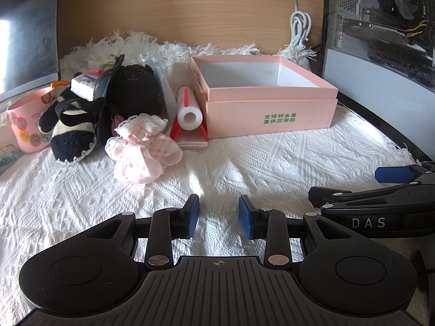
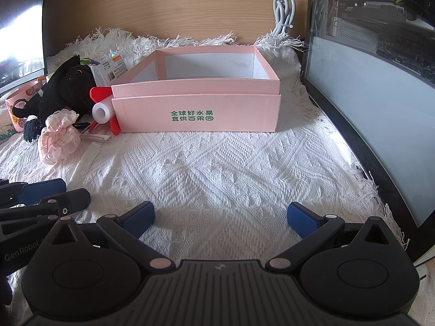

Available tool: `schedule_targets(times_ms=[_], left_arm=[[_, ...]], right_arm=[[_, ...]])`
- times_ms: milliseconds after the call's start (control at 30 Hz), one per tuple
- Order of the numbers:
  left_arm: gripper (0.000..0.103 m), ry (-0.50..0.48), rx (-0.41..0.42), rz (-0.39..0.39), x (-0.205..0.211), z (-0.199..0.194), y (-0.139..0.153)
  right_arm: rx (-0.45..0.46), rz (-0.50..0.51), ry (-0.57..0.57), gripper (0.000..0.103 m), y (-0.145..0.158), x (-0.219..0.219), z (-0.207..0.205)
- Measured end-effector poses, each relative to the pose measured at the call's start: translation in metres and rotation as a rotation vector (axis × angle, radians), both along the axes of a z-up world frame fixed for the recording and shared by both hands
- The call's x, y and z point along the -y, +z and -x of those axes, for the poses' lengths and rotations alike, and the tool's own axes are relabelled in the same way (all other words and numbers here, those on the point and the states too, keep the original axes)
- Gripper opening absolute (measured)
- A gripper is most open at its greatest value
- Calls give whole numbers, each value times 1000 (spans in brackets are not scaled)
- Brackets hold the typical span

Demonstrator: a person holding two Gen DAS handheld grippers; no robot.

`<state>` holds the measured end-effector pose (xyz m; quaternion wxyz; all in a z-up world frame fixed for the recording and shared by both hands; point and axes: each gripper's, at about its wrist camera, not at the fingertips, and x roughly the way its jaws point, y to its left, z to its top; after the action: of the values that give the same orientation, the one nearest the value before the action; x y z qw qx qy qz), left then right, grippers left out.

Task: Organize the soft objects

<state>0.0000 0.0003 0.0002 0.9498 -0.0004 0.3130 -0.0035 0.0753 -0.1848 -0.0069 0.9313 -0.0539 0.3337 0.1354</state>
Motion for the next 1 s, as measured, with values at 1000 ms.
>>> schedule_targets(times_ms=[1000], left_arm=[[35,11,-16,66,-16,2,12]], right_arm=[[-112,22,34,103,10,1,-10]])
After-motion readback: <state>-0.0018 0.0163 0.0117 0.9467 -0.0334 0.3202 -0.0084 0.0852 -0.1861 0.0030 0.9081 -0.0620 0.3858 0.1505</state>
